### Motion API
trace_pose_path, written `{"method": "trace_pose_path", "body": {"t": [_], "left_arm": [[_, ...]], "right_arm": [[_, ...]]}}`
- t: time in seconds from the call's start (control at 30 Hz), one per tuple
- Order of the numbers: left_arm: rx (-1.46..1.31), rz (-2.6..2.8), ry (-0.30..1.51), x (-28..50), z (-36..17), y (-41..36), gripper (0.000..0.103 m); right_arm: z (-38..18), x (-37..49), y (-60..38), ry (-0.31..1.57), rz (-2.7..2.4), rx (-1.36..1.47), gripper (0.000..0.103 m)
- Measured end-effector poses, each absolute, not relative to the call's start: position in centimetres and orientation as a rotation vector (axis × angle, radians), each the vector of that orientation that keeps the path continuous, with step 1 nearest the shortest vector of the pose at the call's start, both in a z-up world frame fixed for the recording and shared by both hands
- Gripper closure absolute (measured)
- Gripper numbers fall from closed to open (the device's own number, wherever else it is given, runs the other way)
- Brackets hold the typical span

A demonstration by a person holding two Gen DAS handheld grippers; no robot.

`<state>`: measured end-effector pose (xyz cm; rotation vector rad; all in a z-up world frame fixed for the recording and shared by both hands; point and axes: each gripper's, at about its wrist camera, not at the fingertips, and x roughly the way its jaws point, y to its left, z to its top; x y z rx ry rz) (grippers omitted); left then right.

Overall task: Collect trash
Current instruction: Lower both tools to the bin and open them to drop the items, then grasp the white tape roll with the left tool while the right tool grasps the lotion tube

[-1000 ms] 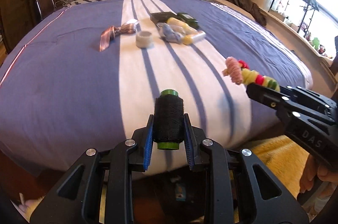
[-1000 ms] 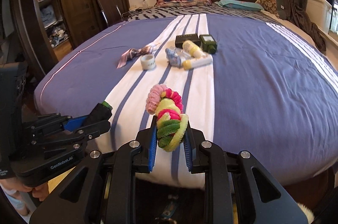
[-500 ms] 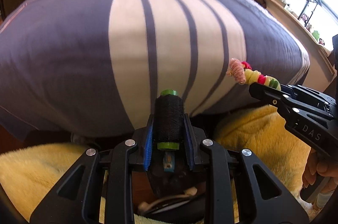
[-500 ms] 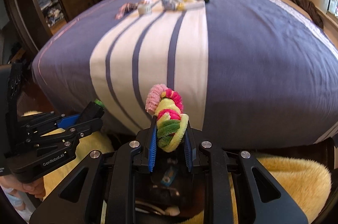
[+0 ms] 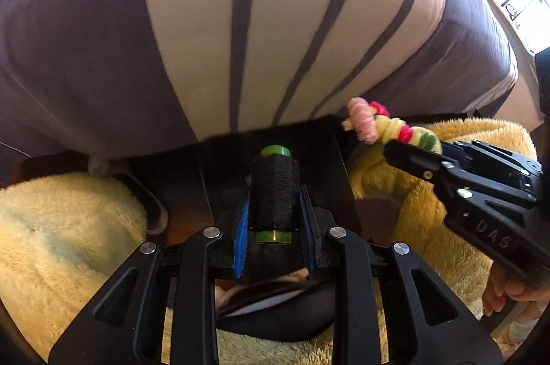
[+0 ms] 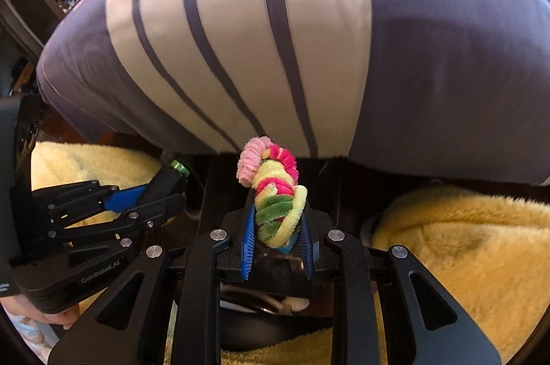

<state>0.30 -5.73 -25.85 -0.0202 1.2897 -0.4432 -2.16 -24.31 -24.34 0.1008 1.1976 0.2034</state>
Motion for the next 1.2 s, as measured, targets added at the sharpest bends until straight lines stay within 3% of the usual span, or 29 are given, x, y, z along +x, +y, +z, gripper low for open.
{"method": "trace_pose_path", "body": {"t": [0.27, 0.37, 0.43, 0.57, 0.73, 0.93, 1.0, 1.2], "left_arm": [[-0.019, -0.470, 1.351, 0.2, -27.6, -5.7, 0.078], [-0.022, -0.453, 1.352, 0.2, -27.6, -5.4, 0.069], [-0.028, -0.451, 1.348, 0.3, -27.1, -5.4, 0.061], [-0.023, -0.447, 1.325, 0.3, -26.4, -5.3, 0.053], [-0.017, -0.422, 1.268, 0.5, -24.4, -4.8, 0.035], [-0.003, -0.392, 1.146, 1.0, -19.9, -4.0, 0.021], [0.007, -0.381, 1.103, 1.4, -18.3, -3.7, 0.018], [0.026, -0.340, 0.979, 3.7, -14.0, -2.8, 0.013]], "right_arm": [[-25.2, -1.4, -24.4, 1.231, 0.201, 0.106, 0.078], [-25.4, -1.1, -24.7, 1.234, 0.197, 0.116, 0.076], [-25.2, -0.8, -25.1, 1.226, 0.197, 0.122, 0.066], [-24.5, -0.7, -25.9, 1.199, 0.183, 0.136, 0.061], [-22.3, -0.6, -26.9, 1.126, 0.138, 0.132, 0.035], [-17.7, -0.6, -27.6, 0.978, 0.109, 0.126, 0.020], [-16.2, -0.2, -27.8, 0.937, 0.094, 0.111, 0.020], [-12.0, 2.6, -28.5, 0.814, 0.051, 0.064, 0.010]]}}
